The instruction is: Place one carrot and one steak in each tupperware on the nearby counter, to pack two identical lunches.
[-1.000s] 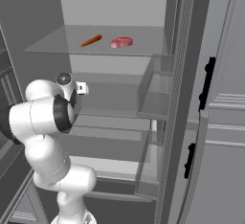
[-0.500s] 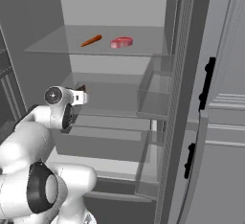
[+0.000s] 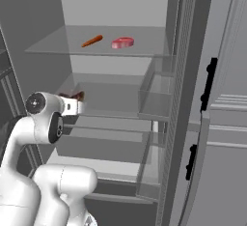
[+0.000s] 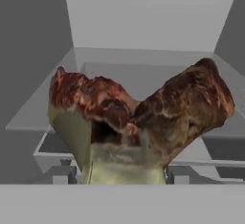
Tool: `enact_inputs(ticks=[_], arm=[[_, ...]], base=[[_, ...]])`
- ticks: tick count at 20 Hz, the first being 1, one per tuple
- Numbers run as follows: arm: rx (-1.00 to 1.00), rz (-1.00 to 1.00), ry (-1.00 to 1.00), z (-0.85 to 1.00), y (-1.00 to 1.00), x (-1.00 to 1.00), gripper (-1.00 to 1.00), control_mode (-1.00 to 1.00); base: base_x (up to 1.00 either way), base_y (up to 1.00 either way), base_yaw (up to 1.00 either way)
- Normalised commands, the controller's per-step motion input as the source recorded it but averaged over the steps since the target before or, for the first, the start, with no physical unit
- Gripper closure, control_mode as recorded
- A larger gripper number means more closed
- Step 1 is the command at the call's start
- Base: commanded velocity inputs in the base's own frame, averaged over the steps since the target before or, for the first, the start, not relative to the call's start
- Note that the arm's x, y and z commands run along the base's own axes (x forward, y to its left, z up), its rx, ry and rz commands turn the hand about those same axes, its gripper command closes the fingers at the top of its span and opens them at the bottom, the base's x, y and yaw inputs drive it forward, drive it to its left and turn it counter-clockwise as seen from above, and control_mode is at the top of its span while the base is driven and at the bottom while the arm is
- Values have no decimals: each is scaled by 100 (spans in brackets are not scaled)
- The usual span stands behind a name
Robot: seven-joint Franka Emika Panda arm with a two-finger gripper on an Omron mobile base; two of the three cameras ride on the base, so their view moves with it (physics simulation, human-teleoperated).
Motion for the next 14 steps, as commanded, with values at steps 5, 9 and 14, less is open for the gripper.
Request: enact_inputs(ticks=[5,9,14], arm=[[1,-7,5,12,-31,-100,100,-100],[4,-7,4,18,-35,-100,100,-100],[5,-6,0,32,-38,-100,100,-100]], base=[[0,0,0],[0,0,0],[0,0,0]])
